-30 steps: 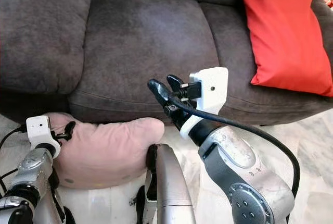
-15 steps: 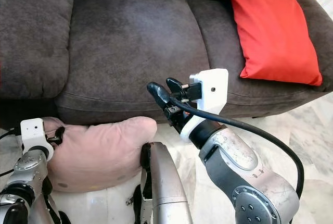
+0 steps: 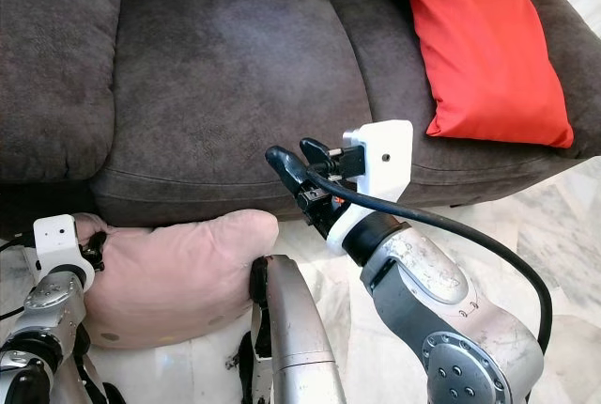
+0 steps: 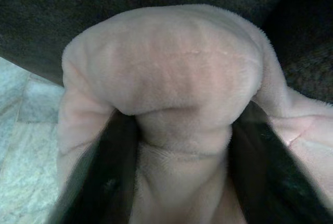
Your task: Move the pillow to the sofa from floor
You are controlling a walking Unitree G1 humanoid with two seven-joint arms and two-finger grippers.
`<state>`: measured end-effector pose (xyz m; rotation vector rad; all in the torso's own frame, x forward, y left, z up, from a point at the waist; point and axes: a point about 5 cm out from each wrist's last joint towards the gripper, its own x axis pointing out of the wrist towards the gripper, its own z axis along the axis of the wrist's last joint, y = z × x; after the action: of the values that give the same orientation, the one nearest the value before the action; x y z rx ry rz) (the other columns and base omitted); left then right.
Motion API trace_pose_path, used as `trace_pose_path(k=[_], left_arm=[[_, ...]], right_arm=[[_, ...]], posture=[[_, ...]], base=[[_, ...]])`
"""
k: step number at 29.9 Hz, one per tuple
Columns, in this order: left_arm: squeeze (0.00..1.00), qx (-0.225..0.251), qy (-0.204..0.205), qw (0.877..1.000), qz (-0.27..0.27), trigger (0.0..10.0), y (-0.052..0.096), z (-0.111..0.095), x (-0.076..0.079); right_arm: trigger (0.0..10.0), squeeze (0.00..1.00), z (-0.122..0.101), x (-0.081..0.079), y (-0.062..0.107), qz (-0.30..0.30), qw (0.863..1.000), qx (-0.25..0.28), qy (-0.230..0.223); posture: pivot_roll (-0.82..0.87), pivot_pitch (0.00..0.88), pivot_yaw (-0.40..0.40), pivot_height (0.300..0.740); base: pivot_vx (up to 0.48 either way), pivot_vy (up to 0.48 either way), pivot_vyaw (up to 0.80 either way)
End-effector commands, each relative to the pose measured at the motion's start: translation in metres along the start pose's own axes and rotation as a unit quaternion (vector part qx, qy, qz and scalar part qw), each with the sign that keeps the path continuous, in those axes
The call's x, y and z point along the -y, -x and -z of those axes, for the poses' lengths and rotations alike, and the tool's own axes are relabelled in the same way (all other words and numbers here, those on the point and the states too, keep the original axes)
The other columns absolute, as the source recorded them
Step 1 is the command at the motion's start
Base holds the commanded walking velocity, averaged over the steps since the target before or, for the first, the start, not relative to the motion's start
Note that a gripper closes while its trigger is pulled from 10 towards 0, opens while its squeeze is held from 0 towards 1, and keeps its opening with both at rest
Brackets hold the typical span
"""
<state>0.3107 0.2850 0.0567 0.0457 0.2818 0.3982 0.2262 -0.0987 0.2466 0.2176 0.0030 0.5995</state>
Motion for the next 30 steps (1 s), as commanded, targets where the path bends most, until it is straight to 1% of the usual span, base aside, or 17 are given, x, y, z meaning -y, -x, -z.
trace_pose_path(k=[1,10,17,18,22,23,24,25,26,29,30], left_arm=[[0.00,-0.014,-0.003,1.000,0.002,0.0,0.005,0.012,0.003],[0.00,0.006,-0.004,1.000,0.007,0.0,0.008,0.012,0.005],[0.00,0.028,-0.006,1.000,0.007,0.0,0.014,0.014,0.005],[0.00,0.033,-0.007,0.999,0.007,0.0,0.016,0.014,0.006],[0.00,0.043,-0.005,0.999,0.009,0.0,0.021,0.016,0.010],[0.00,0.057,-0.010,0.998,0.015,0.0,0.026,0.014,0.015],[0.00,0.072,-0.006,0.997,0.022,2.4,0.030,0.011,0.019],[0.00,0.089,-0.004,0.996,0.030,10.0,0.035,0.008,0.024],[0.00,0.113,-0.002,0.992,0.046,10.0,0.042,0.003,0.029],[0.00,0.121,-0.002,0.991,0.054,10.0,0.045,0.000,0.030],[0.00,0.131,0.007,0.990,0.060,10.0,0.050,-0.003,0.033]], right_arm=[[10.0,0.00,0.001,0.001,0.002,0.005,1.000,0.000,0.001],[10.0,0.00,0.003,0.000,-0.001,0.007,1.000,0.004,-0.005],[10.0,0.00,0.008,-0.001,-0.004,0.010,1.000,0.006,-0.012],[10.0,0.00,0.009,-0.001,-0.005,0.011,1.000,0.006,-0.013],[10.0,0.00,0.012,-0.001,-0.008,0.012,1.000,0.010,-0.016],[10.0,0.00,0.013,0.000,-0.009,0.015,1.000,0.012,-0.016],[10.0,0.00,0.014,0.001,-0.010,0.017,1.000,0.014,-0.016],[10.0,0.00,0.016,0.002,-0.012,0.019,1.000,0.015,-0.016],[10.0,0.00,0.018,0.003,-0.015,0.022,0.999,0.018,-0.016],[10.0,0.00,0.020,0.003,-0.019,0.023,0.999,0.019,-0.017],[10.0,0.00,0.020,0.003,-0.019,0.023,0.999,0.022,-0.017]], posture=[[-0.17,0.299,-0.377,0.487],[-0.15,0.293,-0.349,0.487],[-0.12,0.287,-0.318,0.487],[-0.10,0.279,-0.303,0.487],[-0.09,0.270,-0.288,0.487],[-0.07,0.263,-0.275,0.487],[-0.06,0.251,-0.257,0.487],[-0.05,0.244,-0.250,0.487],[-0.04,0.236,-0.237,0.487],[-0.02,0.229,-0.226,0.487],[-0.01,0.222,-0.216,0.487]], base=[[0.000,0.000,0.00],[0.000,0.000,0.00],[0.000,0.000,0.00],[0.000,0.000,0.00],[0.000,0.000,0.00],[0.000,0.000,0.00],[0.000,0.000,0.00],[0.000,0.000,0.00],[0.000,0.000,0.00],[0.000,0.000,0.00],[0.000,0.000,0.00]])
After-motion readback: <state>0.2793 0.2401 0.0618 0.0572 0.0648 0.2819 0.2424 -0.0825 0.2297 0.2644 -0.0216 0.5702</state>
